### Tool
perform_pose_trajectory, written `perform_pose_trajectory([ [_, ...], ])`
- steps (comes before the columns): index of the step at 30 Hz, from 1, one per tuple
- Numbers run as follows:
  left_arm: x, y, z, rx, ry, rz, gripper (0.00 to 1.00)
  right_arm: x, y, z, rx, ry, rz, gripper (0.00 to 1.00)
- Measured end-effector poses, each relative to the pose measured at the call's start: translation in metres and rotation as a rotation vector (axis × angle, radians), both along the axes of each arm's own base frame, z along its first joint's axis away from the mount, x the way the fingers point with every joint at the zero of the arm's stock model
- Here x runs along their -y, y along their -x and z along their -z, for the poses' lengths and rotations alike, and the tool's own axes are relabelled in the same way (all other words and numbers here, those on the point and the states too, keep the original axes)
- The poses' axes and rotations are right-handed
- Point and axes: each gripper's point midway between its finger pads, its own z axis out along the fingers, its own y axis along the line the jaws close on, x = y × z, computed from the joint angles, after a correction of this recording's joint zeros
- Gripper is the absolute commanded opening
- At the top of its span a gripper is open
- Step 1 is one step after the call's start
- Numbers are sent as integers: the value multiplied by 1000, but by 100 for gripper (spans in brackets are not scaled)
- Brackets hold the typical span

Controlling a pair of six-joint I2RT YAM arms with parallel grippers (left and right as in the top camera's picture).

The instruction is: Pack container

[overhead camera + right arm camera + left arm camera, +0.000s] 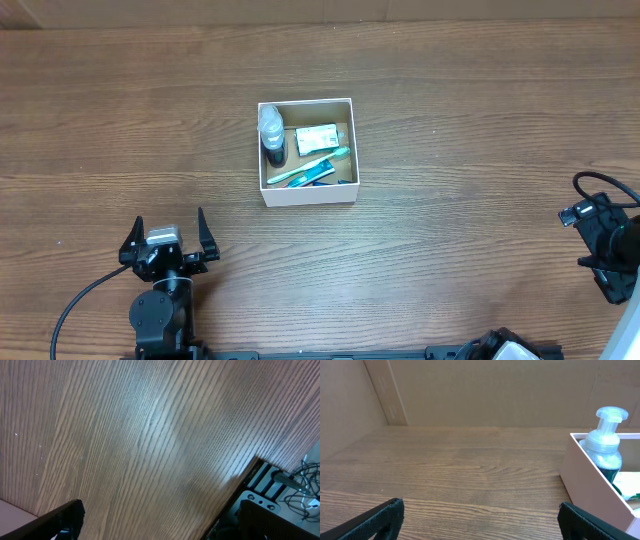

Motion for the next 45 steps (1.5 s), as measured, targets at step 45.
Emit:
perform_pose_trajectory([
  [45,6,-1,1,38,266,7,100,0,0,0,0,0,-1,100],
])
